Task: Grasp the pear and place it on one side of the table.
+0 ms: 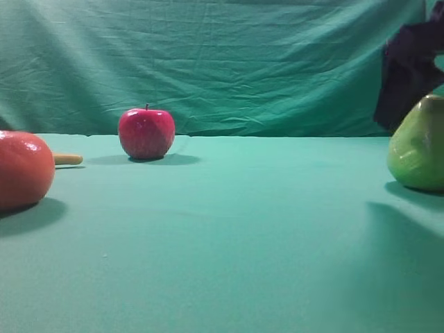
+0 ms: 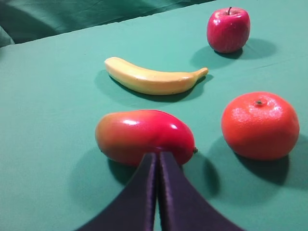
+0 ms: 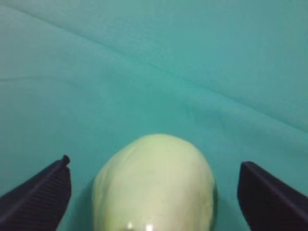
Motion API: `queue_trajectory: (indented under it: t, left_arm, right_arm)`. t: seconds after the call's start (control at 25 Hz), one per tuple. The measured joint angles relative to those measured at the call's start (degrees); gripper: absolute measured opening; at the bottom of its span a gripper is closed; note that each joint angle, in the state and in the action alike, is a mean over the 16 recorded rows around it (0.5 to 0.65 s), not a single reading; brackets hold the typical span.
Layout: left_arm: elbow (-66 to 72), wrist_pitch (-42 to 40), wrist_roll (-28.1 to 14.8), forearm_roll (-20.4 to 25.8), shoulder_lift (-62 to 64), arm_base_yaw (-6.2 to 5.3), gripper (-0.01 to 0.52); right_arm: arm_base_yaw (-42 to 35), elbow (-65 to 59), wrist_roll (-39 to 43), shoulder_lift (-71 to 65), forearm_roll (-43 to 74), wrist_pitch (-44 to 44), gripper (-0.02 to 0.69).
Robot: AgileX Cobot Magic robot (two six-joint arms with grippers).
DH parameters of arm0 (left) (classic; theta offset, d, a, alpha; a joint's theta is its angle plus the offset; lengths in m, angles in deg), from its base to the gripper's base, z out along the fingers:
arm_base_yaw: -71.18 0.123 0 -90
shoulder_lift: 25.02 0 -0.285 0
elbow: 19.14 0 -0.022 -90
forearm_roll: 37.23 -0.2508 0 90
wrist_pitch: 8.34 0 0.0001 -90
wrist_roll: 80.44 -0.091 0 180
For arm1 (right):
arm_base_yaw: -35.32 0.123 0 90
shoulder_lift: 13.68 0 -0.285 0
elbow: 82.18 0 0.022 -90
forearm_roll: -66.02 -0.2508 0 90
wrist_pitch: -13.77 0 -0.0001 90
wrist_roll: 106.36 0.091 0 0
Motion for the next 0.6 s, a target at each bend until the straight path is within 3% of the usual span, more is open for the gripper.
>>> queue_trajectory:
  t: [0.16, 0.6]
  left_arm:
    - [0.0, 0.0, 0.0, 0.0, 0.0, 0.00, 0.000]
    - [0.0, 0.0, 0.0, 0.0, 0.0, 0.00, 0.000]
  right_arm:
    - [0.0, 1.0, 0.5, 8.1, 0.0, -6.3, 0.488]
    - [0.0, 1.3, 4.6, 36.0, 0.0, -23.0, 0.072]
